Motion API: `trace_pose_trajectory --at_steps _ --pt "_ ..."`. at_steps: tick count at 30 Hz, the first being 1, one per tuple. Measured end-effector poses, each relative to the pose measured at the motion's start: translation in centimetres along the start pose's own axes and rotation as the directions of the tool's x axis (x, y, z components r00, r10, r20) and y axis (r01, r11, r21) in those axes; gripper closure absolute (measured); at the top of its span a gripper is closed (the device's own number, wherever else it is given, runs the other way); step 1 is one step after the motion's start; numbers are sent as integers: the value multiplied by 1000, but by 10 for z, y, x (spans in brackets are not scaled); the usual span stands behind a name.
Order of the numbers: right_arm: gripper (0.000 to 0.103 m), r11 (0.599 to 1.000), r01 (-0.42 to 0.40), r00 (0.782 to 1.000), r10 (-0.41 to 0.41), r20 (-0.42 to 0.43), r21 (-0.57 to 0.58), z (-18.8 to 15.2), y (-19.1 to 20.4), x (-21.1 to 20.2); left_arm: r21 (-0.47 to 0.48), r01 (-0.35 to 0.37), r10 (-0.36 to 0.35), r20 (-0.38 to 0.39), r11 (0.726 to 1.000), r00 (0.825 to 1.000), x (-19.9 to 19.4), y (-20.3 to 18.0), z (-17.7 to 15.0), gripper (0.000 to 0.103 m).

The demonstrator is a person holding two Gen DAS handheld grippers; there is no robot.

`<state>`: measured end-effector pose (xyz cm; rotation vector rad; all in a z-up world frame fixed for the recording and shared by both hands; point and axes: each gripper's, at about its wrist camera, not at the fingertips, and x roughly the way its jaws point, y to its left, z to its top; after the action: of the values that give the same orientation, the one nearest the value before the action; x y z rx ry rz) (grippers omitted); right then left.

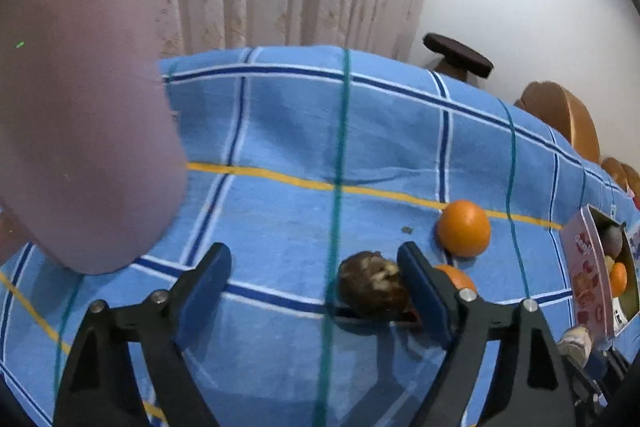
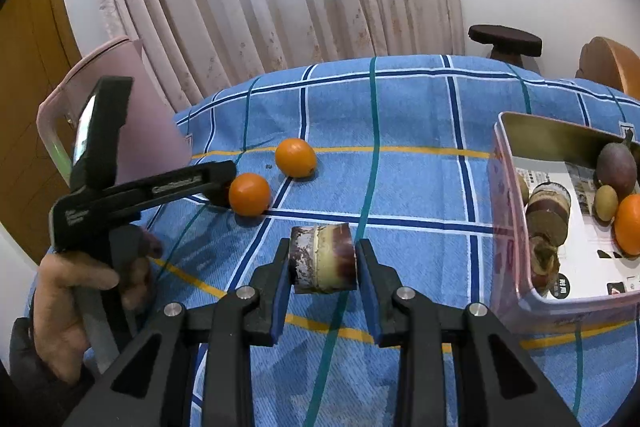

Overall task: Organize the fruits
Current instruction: 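Carry the cake roll and brown fruit into the tin and open both tools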

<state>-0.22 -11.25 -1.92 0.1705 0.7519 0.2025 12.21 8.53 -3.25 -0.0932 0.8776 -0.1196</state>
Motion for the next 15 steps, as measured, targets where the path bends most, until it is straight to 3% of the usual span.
trace_pose_trajectory --at_steps 4,6,7,8,15 --pt "70 1000 -8 1000 8 -9 2 0 0 1 -20 39 -40 -17 999 999 3 -6 2 25" --pt "70 1000 -9 1000 9 -13 1 -1 1 2 -2 49 -49 -23 999 999 2 -10 2 39" --pt "70 1000 -10 1000 10 -16 2 -2 1 2 11 72 -72 -33 997 997 0 -10 2 55" --pt "70 1000 -11 1000 11 -17 3 -2 0 3 21 88 -87 -45 996 995 -2 -11 1 62" --pt "70 1000 -9 1000 10 -14 9 0 -1 4 1 126 -126 -65 992 990 -10 -5 -4 62"
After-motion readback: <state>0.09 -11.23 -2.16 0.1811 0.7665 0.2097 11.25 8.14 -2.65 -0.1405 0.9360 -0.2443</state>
